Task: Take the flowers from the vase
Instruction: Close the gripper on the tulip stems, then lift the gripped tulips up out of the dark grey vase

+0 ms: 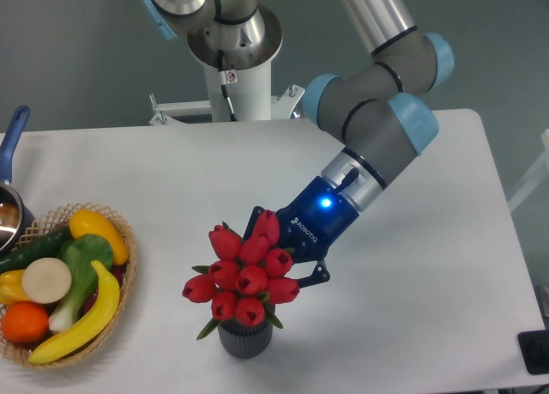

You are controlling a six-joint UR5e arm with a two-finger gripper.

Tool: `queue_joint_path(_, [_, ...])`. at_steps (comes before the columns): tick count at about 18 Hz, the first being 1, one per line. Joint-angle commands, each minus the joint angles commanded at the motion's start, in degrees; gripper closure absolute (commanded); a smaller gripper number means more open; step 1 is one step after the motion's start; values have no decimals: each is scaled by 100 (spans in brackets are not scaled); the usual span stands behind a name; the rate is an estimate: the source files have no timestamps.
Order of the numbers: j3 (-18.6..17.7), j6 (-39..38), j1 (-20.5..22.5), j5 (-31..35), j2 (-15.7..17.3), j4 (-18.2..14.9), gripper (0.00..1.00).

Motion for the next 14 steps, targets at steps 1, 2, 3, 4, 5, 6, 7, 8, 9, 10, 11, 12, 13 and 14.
queue_joint_path(1, [26, -71, 9, 0, 52, 0, 100])
queue_joint_path(2, [53, -124, 26, -9, 114, 0, 100])
queue_joint_path(3, [96, -176, 70, -18, 123, 0, 100])
queue_joint_path(4, [140, -246, 79, -18, 141, 0, 100])
queue_joint_path(5, [210, -343, 88, -18, 158, 0, 100])
queue_joint_path(6, [281, -457, 123, -18, 158, 0, 100])
queue_joint_path(7, [360, -597, 140, -26, 158, 0, 100])
queue_joint_path(8, [430, -738, 175, -105, 167, 0, 100])
queue_joint_path(9, [492, -922, 219, -201, 167, 0, 100])
queue_joint_path(10, [527, -1037, 246, -263, 167, 0, 100])
queue_joint_path(11, [545, -1073, 246, -290, 176, 0, 100])
queue_joint_path(12, [554, -1073, 246, -290, 176, 0, 100])
queue_joint_path(13, [554, -1073, 255, -308, 202, 0, 100])
queue_joint_path(14, [554, -1073, 255, -308, 202, 0, 100])
